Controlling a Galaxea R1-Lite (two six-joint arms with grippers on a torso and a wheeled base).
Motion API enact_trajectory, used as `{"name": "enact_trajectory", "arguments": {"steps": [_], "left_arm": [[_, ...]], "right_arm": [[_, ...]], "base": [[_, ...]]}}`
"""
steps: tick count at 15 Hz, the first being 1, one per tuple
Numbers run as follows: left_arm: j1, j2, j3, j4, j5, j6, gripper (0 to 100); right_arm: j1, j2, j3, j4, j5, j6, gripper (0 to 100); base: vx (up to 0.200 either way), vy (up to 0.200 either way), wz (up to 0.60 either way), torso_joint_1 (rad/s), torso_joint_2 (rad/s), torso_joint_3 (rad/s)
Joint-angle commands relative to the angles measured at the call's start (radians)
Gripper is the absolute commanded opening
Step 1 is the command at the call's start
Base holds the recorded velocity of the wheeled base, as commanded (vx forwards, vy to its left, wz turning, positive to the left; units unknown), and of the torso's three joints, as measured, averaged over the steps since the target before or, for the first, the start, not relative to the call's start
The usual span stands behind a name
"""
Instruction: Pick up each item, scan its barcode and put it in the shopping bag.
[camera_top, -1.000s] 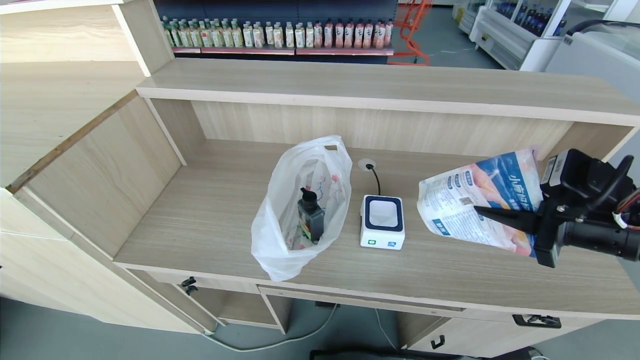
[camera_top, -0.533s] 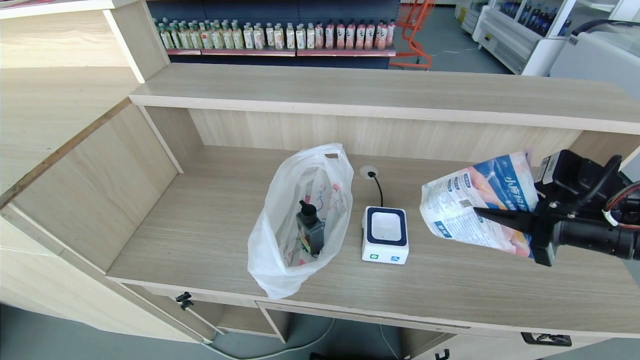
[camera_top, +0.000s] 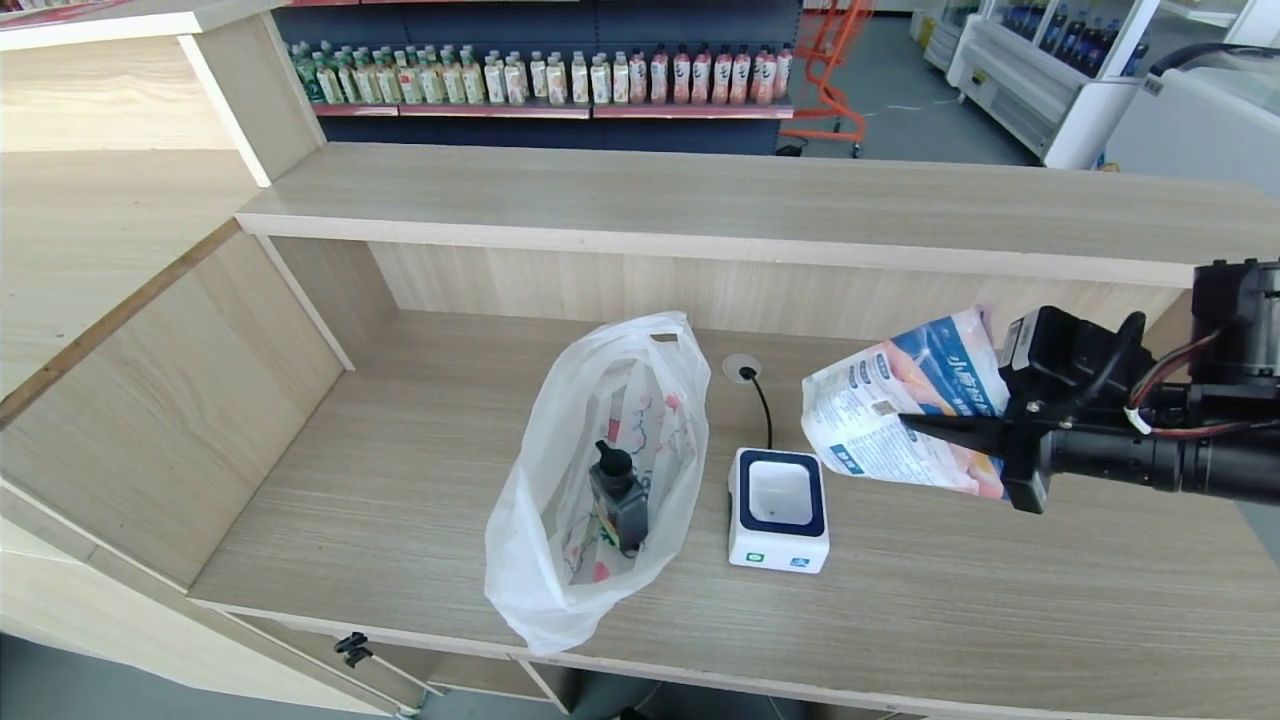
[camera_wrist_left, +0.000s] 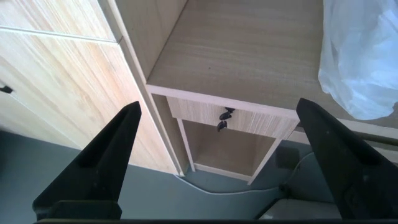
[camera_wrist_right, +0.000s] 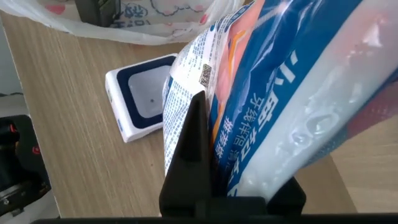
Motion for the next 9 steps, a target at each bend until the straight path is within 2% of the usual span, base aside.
{"name": "enact_trajectory", "arguments": {"steps": [1, 4, 9], "left_arm": [[0.000, 0.002, 0.000, -0.001, 0.000, 0.000, 100], [0.000, 0.002, 0.000, -0.001, 0.000, 0.000, 100], [0.000, 0.002, 0.000, -0.001, 0.000, 0.000, 100]], "right_arm": [[0.022, 0.104, -0.030, -0.029, 0.028, -0.055, 0], [0.045, 0.159, -0.032, -0.035, 0.071, -0.128, 0], [0.016, 0.230, -0.027, -0.064, 0.191, -0.244, 0]], "base": [[0.000, 0.000, 0.00, 0.000, 0.00, 0.000], [0.000, 0.000, 0.00, 0.000, 0.00, 0.000], [0.000, 0.000, 0.00, 0.000, 0.00, 0.000]]}}
